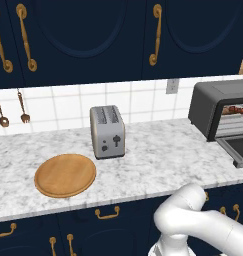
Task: Pick up the kebab skewer and baguette bread, and place them inside the toaster oven. Close the toaster oven door and start by setting the timer.
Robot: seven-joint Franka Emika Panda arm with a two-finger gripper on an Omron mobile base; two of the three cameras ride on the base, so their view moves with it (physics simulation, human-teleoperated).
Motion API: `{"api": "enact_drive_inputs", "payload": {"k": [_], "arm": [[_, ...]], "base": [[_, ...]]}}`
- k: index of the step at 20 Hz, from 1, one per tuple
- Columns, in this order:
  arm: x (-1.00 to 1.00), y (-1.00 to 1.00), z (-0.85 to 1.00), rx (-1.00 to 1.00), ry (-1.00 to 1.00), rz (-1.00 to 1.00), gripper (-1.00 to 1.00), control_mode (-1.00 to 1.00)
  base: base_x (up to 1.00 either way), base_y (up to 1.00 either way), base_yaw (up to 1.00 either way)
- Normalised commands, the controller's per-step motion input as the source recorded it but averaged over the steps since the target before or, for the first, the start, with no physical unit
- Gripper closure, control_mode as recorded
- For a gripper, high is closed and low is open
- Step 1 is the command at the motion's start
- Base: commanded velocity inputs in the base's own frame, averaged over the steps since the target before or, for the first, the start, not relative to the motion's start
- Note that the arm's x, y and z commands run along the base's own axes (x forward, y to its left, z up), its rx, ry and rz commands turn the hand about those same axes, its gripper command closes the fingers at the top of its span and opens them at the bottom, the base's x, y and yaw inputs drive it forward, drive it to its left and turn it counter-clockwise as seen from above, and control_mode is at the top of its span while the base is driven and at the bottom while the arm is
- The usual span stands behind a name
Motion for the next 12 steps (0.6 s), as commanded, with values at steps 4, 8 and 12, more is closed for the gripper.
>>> {"api": "enact_drive_inputs", "payload": {"k": [4,8,12], "arm": [[0.00,0.00,-0.22,0.00,-0.01,0.00,-1.00,-1.00],[0.09,0.00,-0.22,0.00,-0.06,0.00,-1.00,-1.00],[0.16,0.00,-0.22,0.00,-0.07,0.00,-1.00,-1.00]], "base": [[0.00,0.00,0.00],[0.00,0.00,0.00],[0.00,0.00,0.00]]}}
